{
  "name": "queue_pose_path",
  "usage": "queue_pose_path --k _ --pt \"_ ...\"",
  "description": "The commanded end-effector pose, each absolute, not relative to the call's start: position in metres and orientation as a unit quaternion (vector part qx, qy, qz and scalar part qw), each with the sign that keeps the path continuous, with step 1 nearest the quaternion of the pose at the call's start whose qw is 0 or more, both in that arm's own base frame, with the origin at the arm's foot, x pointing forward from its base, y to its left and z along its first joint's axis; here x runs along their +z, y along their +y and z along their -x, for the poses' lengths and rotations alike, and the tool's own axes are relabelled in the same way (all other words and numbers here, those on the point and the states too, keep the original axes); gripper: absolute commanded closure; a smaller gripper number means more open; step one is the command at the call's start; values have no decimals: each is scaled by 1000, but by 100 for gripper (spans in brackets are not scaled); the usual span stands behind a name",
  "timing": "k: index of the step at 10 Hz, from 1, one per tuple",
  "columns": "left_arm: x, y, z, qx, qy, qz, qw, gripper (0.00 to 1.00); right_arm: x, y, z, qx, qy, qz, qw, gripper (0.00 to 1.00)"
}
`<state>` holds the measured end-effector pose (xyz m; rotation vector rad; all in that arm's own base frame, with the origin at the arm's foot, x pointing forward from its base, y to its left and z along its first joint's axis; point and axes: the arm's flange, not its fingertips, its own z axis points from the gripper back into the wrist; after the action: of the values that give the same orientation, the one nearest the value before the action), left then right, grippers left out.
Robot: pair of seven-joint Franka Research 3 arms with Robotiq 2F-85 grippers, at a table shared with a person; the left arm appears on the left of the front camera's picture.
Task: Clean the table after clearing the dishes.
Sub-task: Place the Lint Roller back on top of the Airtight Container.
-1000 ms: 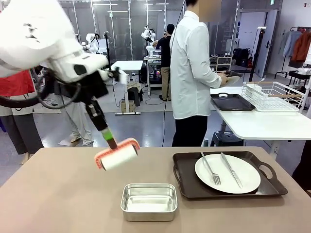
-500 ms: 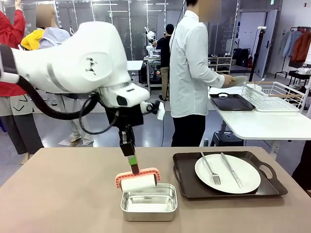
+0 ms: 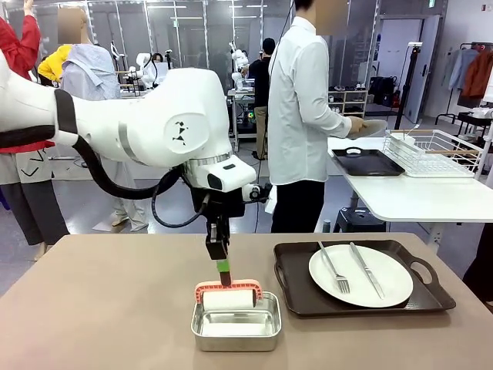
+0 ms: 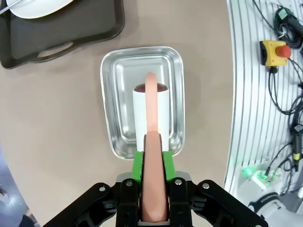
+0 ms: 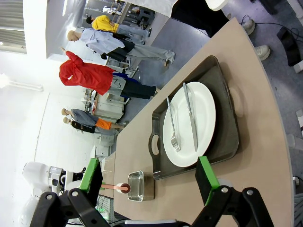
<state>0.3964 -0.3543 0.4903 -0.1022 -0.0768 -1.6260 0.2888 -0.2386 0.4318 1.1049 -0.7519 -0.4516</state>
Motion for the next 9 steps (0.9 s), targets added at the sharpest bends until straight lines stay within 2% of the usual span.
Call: queue_pose_path --k 1,5,9 --pt "482 -361 -407 -734 -29 32 678 80 435 -239 -288 -207 -352 -512 756 0" --pt "444 -368 -424 -719 -5 36 694 80 435 -239 -288 -207 -352 -512 756 0" --pt "430 -373 -442 -709 5 23 705 80 435 -239 -288 -207 -352 -512 756 0"
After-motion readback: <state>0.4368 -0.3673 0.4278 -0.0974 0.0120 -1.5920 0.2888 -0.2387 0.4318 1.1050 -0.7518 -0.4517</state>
